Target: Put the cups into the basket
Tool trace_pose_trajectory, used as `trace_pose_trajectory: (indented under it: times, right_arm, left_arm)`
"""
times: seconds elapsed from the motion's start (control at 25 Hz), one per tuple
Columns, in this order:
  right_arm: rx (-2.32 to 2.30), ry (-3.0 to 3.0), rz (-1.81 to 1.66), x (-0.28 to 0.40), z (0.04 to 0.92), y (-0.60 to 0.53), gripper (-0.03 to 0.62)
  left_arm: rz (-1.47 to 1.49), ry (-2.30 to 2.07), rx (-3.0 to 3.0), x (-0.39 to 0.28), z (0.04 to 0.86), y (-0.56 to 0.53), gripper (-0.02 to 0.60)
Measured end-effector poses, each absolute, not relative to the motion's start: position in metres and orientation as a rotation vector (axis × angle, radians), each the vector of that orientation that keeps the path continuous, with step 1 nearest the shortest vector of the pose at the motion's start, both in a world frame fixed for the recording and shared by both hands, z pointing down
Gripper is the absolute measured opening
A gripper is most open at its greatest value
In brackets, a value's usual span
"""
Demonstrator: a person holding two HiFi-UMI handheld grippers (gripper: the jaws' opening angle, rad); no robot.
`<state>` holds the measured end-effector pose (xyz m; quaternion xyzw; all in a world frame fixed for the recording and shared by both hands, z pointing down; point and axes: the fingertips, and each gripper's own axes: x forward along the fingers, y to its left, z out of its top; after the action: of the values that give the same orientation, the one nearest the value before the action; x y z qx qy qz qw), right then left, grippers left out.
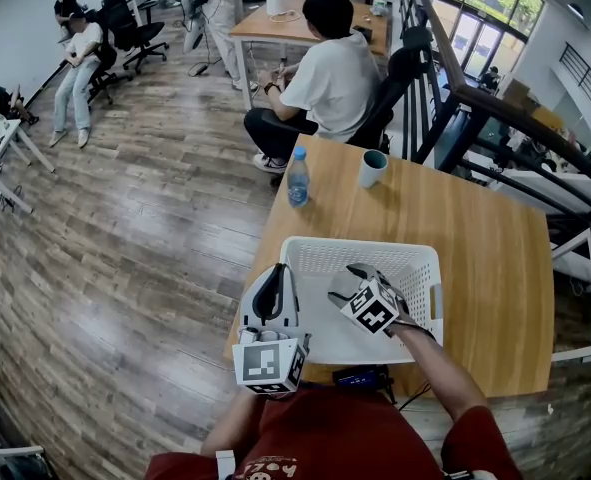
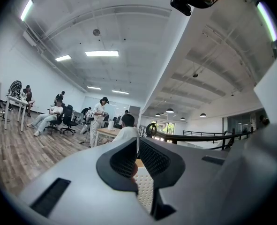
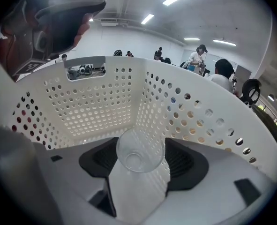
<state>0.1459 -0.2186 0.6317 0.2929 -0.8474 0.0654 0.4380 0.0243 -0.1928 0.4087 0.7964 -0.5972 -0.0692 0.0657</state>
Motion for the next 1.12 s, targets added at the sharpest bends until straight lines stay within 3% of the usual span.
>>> trace_pose_trajectory:
  times: [0.52,1.12]
  right_arm:
    - [0.791,-2.154,0.127,0.147,0.610,-0.222,0.301]
    - [1.021,-2.372,0.108,0.156,0.520,-0.231,0.302]
  left_arm:
    - [-0.206,-1.796,2.404,0.025,0.411,-0.191,0.023]
    - [-0.190,-1.781,2.439,0.036,0.407,-0.193,0.023]
